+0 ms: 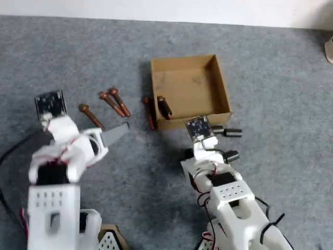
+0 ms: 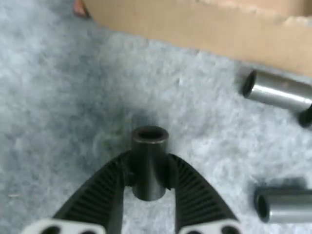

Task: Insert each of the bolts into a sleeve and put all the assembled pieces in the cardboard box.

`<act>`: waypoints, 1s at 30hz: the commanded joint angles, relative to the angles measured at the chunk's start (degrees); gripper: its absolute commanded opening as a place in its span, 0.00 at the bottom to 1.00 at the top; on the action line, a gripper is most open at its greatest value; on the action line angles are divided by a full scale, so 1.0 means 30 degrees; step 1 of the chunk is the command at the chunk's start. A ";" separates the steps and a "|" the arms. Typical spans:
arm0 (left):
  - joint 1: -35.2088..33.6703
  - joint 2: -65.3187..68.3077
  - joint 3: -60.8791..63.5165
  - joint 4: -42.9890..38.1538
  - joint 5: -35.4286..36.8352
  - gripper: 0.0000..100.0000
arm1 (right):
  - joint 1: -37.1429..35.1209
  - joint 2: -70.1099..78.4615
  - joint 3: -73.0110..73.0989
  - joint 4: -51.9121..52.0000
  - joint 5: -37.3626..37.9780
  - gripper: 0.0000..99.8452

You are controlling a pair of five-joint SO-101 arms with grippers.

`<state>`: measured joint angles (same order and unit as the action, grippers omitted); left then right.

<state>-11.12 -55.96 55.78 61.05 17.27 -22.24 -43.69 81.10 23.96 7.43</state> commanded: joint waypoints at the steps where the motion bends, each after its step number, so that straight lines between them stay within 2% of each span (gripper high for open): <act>1: -0.0952 0.4059 -0.3179 -0.0117 0.1055 0.45 | -0.0161 -0.0982 -0.0132 -0.0308 -0.0176 0.00; 6: -0.1538 0.9890 -0.5700 -0.1377 0.2403 0.45 | -0.0132 -0.1158 0.0366 -0.0366 0.0615 0.00; 12: -0.1714 1.6425 -0.9363 -0.1553 0.4190 0.45 | -0.0190 -0.1158 0.0513 -0.0396 0.1260 0.00; 14: -0.1714 1.8037 -1.0535 -0.1553 0.5011 0.42 | -0.0190 -0.1158 0.0513 -0.0396 0.1260 0.00; 21: -0.1919 2.2022 -1.4139 -0.1553 0.7092 0.22 | -0.0220 -0.1158 0.0542 -0.0396 0.1289 0.00; 30: -0.2388 2.6652 -1.7245 -0.2901 0.7092 0.21 | -0.0249 -0.1158 0.0542 -0.0396 0.1319 0.00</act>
<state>-17.36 22.55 8.13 54.20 38.02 -22.33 -45.98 83.12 23.96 10.59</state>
